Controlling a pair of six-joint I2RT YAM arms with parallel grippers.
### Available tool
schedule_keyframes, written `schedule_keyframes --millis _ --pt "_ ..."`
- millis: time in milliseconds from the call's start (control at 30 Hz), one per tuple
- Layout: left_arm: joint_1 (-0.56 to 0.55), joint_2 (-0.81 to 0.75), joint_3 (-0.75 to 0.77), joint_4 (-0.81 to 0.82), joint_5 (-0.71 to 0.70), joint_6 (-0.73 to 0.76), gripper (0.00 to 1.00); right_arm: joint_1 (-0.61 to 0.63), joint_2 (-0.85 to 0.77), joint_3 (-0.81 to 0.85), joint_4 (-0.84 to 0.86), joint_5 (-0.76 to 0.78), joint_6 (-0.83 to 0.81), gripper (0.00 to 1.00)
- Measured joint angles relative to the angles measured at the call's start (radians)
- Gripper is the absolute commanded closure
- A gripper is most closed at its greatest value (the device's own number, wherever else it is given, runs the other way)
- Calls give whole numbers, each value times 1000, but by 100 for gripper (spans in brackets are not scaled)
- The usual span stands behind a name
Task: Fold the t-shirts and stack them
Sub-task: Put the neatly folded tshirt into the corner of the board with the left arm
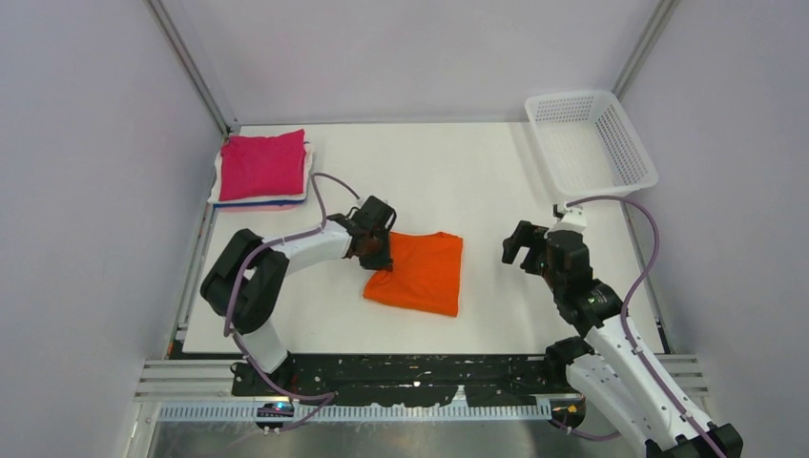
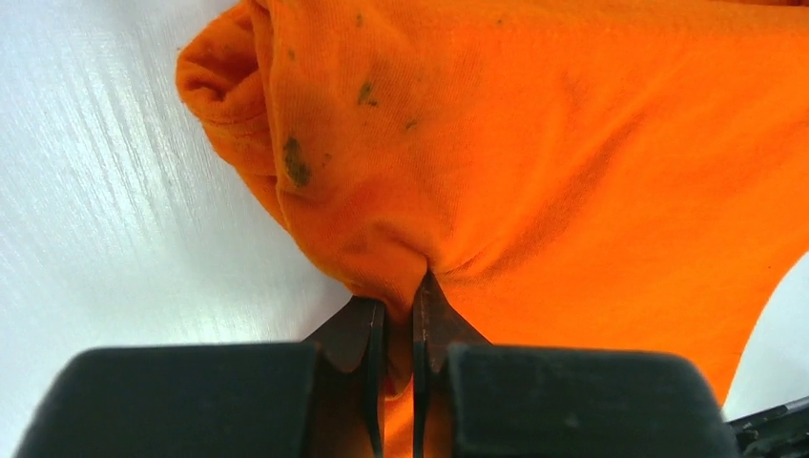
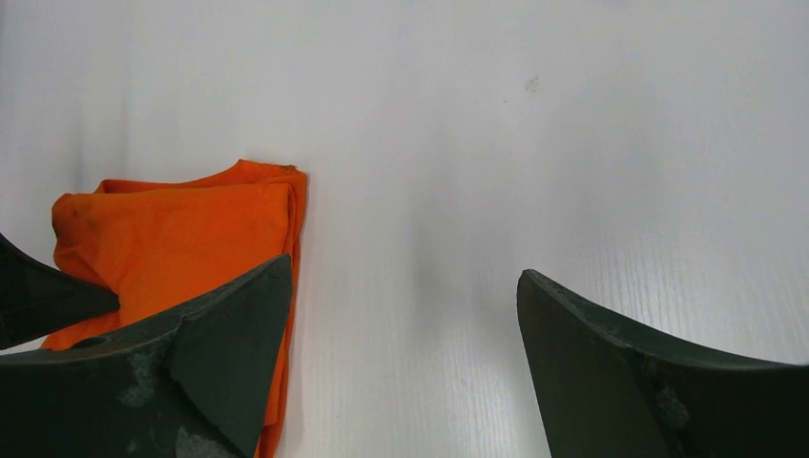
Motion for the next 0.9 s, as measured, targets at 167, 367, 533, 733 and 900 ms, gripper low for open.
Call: schedule_keyframes --millis 167,367,533,733,900 --pt "-29 28 73 -85 -108 18 100 -4 8 0 -7 3 -12 5" --pt "-25 60 227 -251 -416 141 100 -5 -19 -11 5 3 -16 5" --pt "6 103 417 -314 -646 289 100 -5 -57 -40 17 13 -13 5" --pt "102 151 550 -322 -784 456 100 -5 -59 -62 41 27 -8 5" --pt "209 174 629 -294 -797 628 100 -5 -45 -64 55 55 -8 5"
